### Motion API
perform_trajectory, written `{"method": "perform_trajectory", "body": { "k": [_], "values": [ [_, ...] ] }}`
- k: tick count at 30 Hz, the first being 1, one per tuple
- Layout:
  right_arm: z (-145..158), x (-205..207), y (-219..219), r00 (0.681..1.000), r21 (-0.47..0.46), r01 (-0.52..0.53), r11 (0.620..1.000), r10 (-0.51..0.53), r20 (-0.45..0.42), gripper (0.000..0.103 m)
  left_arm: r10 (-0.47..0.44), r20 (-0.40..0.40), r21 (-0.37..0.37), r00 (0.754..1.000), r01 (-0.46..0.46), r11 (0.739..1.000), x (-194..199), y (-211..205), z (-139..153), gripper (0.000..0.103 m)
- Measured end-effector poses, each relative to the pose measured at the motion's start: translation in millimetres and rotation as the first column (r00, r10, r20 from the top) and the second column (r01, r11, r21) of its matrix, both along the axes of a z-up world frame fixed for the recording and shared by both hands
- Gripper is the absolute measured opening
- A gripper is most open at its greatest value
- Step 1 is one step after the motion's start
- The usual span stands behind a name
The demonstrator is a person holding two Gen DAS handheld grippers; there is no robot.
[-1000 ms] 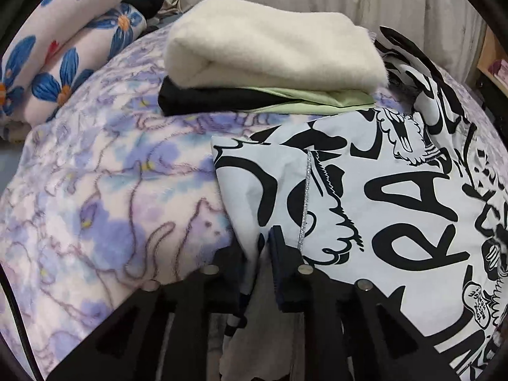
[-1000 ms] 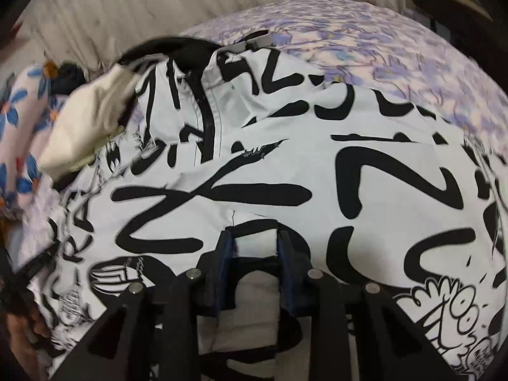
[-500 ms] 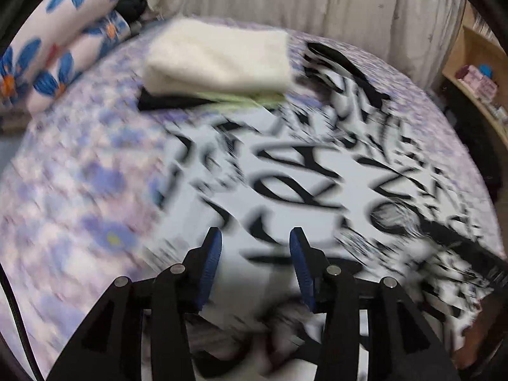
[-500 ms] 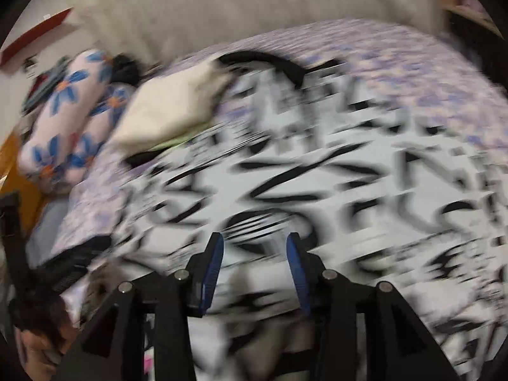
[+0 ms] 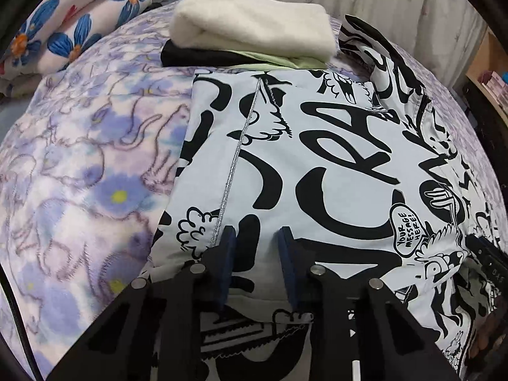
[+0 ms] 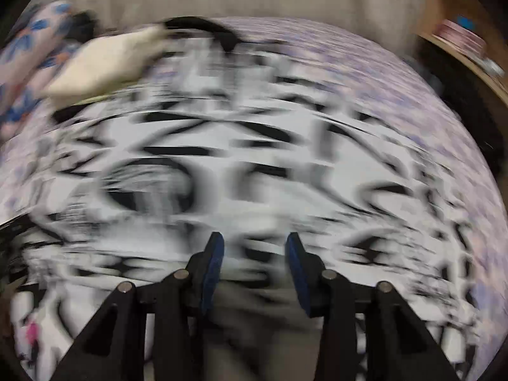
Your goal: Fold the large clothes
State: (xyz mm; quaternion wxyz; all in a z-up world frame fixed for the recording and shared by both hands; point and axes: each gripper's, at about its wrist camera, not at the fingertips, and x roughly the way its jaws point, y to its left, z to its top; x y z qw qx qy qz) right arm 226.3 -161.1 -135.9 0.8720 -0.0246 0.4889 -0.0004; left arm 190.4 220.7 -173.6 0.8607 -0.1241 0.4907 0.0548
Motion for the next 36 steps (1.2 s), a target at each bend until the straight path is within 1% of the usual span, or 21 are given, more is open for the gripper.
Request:
{"method": "perform_trajectory", "body": {
  "k": [1, 3, 6, 8, 12, 15, 19, 24, 28, 33, 36],
  "values": [
    [0, 0, -10, 1.000, 0.018, 0.026, 1.000, -0.026, -0.002, 0.067, -0.001, 0.000, 0.010, 1.000, 0.001, 1.000, 0, -1, 0, 0.027],
    [0, -1, -20, 0.998, 0.007, 0.068, 0.998, -0.068, -0.001, 0.068, -0.009, -0.002, 0.036, 1.000, 0.009, 0.999, 3, -4, 0, 0.028],
    [0, -1, -29, 0.996, 0.074, 0.090, 0.993, -0.090, -0.009, 0.068, -0.017, -0.010, 0.075, 1.000, 0.018, 0.997, 6, -8, 1, 0.029],
    [1, 0, -33, 0.995, 0.100, 0.102, 0.990, -0.102, -0.007, 0.068, -0.026, -0.009, 0.088, 1.000, 0.027, 0.996, 5, -11, 4, 0.033],
    [5, -6, -30, 0.994, 0.132, 0.105, 0.986, -0.107, 0.007, 0.068, -0.040, 0.001, 0.097, 0.999, 0.040, 0.994, -1, -18, 13, 0.046],
    [12, -16, -30, 0.993, 0.163, 0.108, 0.981, -0.112, 0.020, 0.068, -0.033, 0.026, 0.124, 0.999, 0.029, 0.992, -11, -24, 24, 0.065],
    [19, -25, -34, 0.992, 0.206, 0.117, 0.971, -0.125, 0.025, 0.068, -0.037, 0.058, 0.145, 0.998, 0.028, 0.989, -25, -29, 43, 0.066],
    [27, -39, -39, 0.991, 0.247, 0.120, 0.962, -0.130, 0.025, 0.068, -0.050, 0.082, 0.135, 0.995, 0.039, 0.990, -46, -30, 66, 0.066],
    [35, -52, -43, 0.991, 0.270, 0.121, 0.955, -0.133, 0.026, 0.068, -0.044, 0.104, 0.140, 0.994, 0.029, 0.990, -64, -32, 82, 0.066],
    [55, -73, -47, 0.988, 0.276, 0.112, 0.955, -0.137, 0.073, 0.068, -0.033, 0.115, 0.128, 0.993, 0.019, 0.992, -83, -33, 96, 0.066],
    [69, -87, -50, 0.983, 0.270, 0.109, 0.957, -0.144, 0.113, 0.068, -0.033, 0.124, 0.137, 0.992, 0.016, 0.990, -96, -35, 105, 0.066]
  ]
}}
